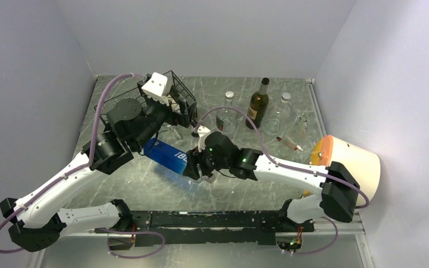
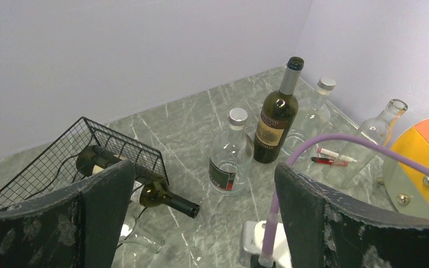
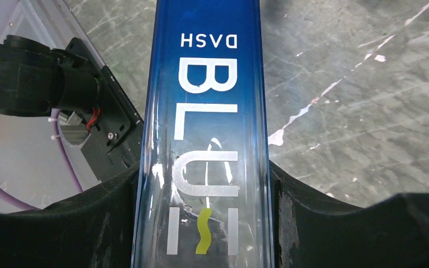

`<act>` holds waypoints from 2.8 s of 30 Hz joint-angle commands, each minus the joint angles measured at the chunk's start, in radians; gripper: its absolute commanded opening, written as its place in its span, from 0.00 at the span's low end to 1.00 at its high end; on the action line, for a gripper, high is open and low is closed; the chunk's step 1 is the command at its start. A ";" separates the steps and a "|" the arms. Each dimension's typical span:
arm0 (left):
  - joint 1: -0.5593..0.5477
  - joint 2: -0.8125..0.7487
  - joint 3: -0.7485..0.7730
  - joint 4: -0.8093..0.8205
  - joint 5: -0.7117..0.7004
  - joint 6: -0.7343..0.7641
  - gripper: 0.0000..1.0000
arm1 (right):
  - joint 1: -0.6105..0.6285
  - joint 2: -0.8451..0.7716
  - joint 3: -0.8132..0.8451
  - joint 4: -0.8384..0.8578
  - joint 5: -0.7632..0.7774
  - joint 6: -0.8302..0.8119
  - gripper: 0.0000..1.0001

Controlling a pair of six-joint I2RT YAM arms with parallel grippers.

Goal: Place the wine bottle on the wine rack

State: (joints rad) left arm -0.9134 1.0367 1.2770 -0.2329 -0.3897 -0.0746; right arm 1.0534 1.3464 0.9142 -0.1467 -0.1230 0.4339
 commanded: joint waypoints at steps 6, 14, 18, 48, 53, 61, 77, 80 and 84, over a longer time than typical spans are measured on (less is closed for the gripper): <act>-0.002 -0.034 0.025 -0.026 -0.017 -0.011 0.98 | 0.072 0.090 0.109 0.282 0.112 0.049 0.00; -0.003 -0.038 0.026 -0.048 -0.021 -0.011 0.98 | 0.114 0.163 0.141 0.371 0.165 0.078 0.00; -0.003 -0.041 0.043 -0.067 -0.021 -0.013 0.98 | 0.121 0.211 0.173 0.396 0.203 0.099 0.00; -0.003 -0.071 0.047 -0.104 0.018 -0.030 0.98 | 0.155 0.532 0.377 0.599 0.411 0.061 0.00; -0.002 -0.066 0.140 -0.182 0.078 -0.011 0.98 | 0.160 0.617 0.445 0.626 0.500 0.046 0.00; -0.002 -0.125 0.166 -0.211 0.098 -0.027 0.98 | 0.162 0.764 0.585 0.664 0.520 -0.020 0.00; -0.002 -0.192 0.130 -0.233 0.070 -0.020 0.98 | 0.163 1.018 0.879 0.601 0.561 0.010 0.09; -0.003 -0.194 0.129 -0.239 0.067 -0.021 0.98 | 0.164 1.035 0.895 0.590 0.573 0.020 0.23; -0.002 -0.196 0.125 -0.242 0.064 -0.020 0.98 | 0.163 1.054 0.915 0.570 0.587 0.058 0.35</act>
State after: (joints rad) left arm -0.9134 0.8478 1.4105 -0.4618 -0.3115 -0.0940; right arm 1.2171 2.4138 1.7535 0.2825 0.3939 0.4530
